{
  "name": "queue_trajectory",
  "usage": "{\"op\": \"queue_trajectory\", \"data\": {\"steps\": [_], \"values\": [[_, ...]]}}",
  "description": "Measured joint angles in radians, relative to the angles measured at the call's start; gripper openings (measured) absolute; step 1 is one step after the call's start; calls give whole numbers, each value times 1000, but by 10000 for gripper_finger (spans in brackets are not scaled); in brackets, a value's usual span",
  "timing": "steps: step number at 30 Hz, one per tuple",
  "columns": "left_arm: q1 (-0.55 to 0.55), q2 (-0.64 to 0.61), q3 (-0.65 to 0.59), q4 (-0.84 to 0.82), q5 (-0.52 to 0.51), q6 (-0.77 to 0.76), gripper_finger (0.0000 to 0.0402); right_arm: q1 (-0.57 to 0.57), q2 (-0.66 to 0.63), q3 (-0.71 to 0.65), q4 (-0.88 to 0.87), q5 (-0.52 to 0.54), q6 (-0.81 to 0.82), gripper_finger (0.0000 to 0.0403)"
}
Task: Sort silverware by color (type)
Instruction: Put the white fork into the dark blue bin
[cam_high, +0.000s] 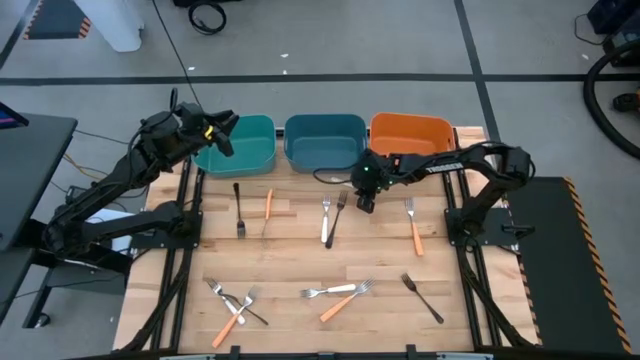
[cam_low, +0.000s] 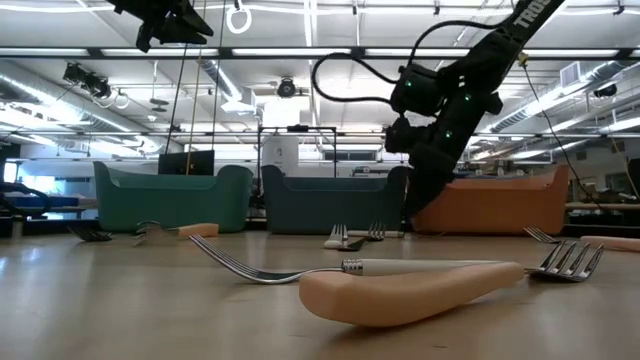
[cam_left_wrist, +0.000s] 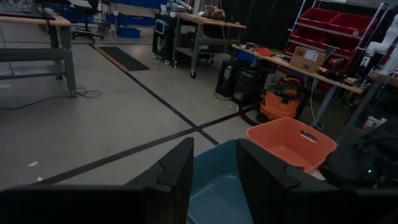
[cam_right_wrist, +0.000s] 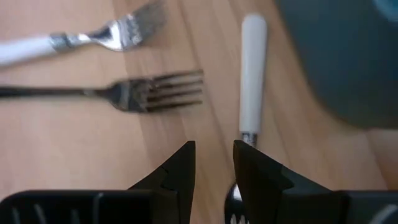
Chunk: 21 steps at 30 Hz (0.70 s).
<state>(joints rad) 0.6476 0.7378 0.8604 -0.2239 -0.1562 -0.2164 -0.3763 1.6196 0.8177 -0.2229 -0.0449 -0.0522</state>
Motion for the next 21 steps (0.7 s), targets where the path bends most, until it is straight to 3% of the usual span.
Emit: {"op": "queue_trajectory", "data": {"steps": [21], "values": [[0, 36, 0, -6, 0, 3, 130, -1, 15, 0, -23, 26, -34, 116]]}}
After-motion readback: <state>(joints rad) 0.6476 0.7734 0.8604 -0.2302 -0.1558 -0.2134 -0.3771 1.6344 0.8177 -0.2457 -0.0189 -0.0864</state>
